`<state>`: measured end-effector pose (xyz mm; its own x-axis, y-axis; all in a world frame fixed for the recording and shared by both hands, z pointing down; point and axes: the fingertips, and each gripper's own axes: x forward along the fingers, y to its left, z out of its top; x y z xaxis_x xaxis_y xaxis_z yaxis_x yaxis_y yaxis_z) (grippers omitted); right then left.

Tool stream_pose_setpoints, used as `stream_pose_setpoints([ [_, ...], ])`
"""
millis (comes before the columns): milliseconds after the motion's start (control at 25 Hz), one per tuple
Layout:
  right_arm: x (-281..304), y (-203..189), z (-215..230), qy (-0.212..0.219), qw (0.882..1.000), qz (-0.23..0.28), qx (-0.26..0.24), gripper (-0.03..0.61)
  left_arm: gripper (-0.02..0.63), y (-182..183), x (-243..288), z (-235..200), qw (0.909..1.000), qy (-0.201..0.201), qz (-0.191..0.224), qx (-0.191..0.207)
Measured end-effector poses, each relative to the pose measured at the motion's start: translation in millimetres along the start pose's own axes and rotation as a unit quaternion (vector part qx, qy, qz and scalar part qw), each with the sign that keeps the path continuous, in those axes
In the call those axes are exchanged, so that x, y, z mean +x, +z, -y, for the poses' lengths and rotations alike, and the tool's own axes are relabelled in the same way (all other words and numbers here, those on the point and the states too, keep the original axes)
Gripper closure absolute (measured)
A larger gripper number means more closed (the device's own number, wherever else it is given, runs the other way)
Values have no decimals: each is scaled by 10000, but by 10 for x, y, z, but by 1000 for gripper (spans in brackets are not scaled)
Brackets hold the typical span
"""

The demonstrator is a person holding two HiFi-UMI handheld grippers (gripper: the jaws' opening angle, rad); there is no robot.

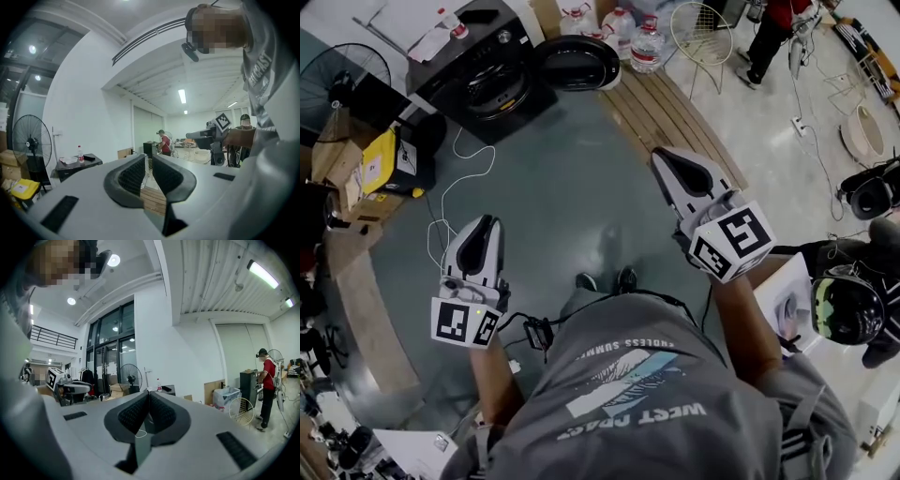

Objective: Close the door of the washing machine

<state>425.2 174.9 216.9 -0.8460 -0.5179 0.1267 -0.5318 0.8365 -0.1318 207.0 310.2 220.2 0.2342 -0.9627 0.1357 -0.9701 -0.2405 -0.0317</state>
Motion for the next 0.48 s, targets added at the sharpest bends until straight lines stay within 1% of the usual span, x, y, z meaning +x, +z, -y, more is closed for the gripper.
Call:
stream_pose_setpoints([
  [80, 39, -50, 47, -60, 9999, -66, 54, 549, 555, -5, 72, -50, 10000, -31, 15, -5],
  [240, 79, -91, 109, -165, 9998, -99, -57, 549, 555, -74, 183, -179, 9999, -130, 46, 46],
  [480, 551, -57, 325, -614, 9978, -266, -30, 549, 555, -142, 747, -760, 9988, -446, 143, -127],
])
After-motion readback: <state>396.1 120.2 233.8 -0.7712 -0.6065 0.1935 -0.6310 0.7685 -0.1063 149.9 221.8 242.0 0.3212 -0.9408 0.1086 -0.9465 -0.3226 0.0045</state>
